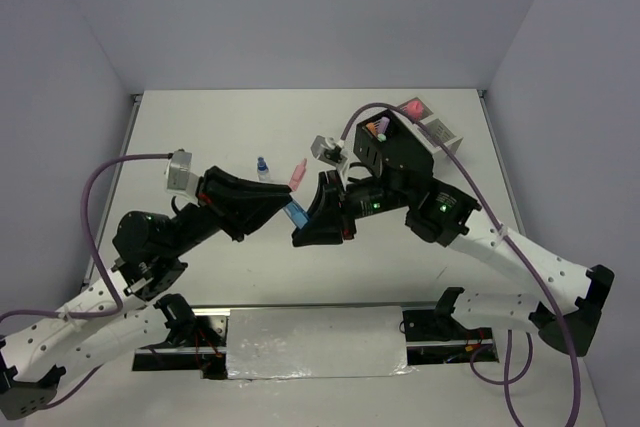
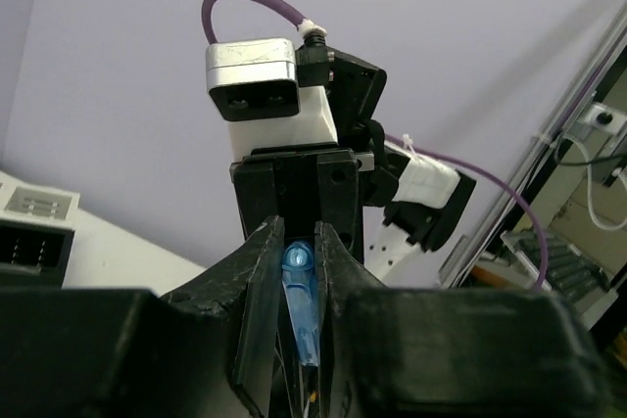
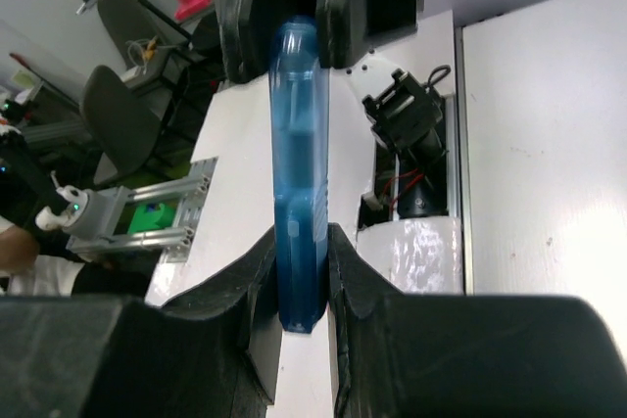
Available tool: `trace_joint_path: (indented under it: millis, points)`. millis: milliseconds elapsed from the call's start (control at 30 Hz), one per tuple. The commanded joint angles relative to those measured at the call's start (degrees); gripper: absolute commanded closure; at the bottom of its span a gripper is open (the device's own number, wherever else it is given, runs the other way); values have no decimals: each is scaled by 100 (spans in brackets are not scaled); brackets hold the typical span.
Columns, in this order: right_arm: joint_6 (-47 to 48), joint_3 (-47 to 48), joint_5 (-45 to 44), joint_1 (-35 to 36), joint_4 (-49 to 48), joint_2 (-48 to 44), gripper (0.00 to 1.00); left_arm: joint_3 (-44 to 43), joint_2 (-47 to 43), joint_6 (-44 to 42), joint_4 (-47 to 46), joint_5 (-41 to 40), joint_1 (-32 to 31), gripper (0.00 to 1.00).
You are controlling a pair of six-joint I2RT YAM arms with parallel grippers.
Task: Sort the stationery into containers
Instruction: Close the pen cap on the pen, then place the pen in the storage box.
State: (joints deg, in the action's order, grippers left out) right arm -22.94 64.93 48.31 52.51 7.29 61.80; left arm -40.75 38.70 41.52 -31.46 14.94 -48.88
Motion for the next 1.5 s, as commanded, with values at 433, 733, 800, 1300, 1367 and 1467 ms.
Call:
trace_joint_path:
  millis: [433,733,800,1300,1367,1467]
  points:
    - [175,3510,-323,-575,844,1660,100,1157,296,393,-143,537,-297,100]
    - [-728,-285,-603,-1363,-684,721,100,-1929,480,-328,3678,-2967,-271,1]
    - [-1018,-936,-787,-1734,-598,571,100,-2619,805,-267,4830,-3731,-262,1]
    - [-3866,-2310,-676,-4907,-1212,314,100,-2087,-310,-3,6275,-4570,-253,1]
    - [-4190,-2221,-552,-5083,-1334,385,100,-2034,-389,32,6442,-4535,-253,1]
    - [-4909,-2510,-183,-5451,-2008,587,100,-1972,-503,23,6574,-4465,-253,1]
